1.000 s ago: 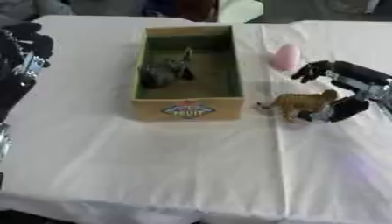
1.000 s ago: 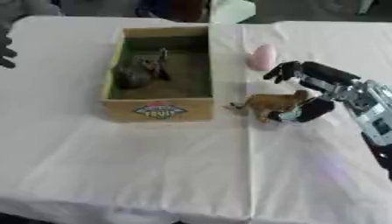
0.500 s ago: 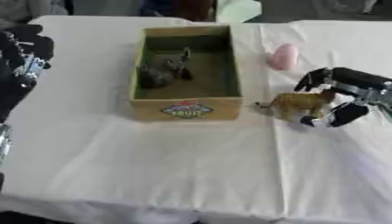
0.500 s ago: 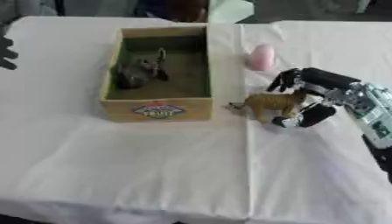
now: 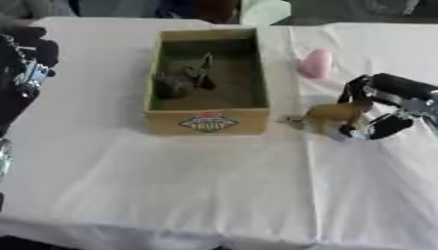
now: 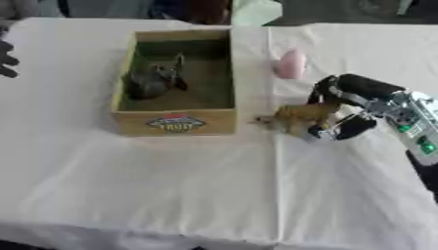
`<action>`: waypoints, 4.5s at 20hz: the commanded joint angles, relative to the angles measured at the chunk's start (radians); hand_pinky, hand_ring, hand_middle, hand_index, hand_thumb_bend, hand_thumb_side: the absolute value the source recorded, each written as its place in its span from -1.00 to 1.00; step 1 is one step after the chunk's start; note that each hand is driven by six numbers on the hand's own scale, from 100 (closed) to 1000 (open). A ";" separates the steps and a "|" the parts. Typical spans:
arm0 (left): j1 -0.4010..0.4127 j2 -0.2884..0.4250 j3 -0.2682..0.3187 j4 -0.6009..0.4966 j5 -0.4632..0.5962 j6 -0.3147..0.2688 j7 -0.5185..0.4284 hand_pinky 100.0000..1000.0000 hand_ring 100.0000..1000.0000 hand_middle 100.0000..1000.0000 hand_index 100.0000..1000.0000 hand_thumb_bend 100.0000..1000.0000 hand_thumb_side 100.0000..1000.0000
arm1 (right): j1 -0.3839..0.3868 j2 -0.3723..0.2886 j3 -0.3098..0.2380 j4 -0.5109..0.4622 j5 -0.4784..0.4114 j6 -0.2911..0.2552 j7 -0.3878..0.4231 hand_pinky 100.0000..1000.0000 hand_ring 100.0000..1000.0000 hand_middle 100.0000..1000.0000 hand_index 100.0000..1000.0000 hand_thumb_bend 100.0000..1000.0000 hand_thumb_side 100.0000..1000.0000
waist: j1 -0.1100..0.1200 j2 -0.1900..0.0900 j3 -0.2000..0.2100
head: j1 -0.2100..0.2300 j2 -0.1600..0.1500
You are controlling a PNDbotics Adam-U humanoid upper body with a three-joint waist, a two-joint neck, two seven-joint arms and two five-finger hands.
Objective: Pick up objects on the table and place them in the box.
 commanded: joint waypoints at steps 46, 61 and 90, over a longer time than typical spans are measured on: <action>-0.048 -0.014 -0.032 -0.045 0.028 -0.014 -0.073 0.07 0.12 0.18 0.55 -0.01 0.34 | -0.509 0.139 0.002 0.120 -0.165 -0.008 0.155 -0.44 -0.35 -0.28 -0.11 -0.75 -0.97 | -0.038 -0.040 0.167 | -0.075 0.000; -0.079 -0.057 -0.050 -0.060 0.050 -0.016 -0.095 0.07 0.10 0.15 0.54 0.01 0.34 | -0.513 0.320 -0.044 0.363 0.115 0.024 -0.059 -0.38 -0.30 -0.24 -0.06 -0.72 -0.84 | -0.019 -0.013 0.261 | -0.139 -0.015; -0.044 -0.037 -0.033 -0.052 0.033 -0.011 -0.101 0.07 0.10 0.14 0.55 0.04 0.36 | -0.470 0.231 0.065 0.228 0.283 -0.278 0.335 0.69 0.83 0.81 0.88 0.02 0.32 | -0.027 -0.032 0.194 | -0.089 0.002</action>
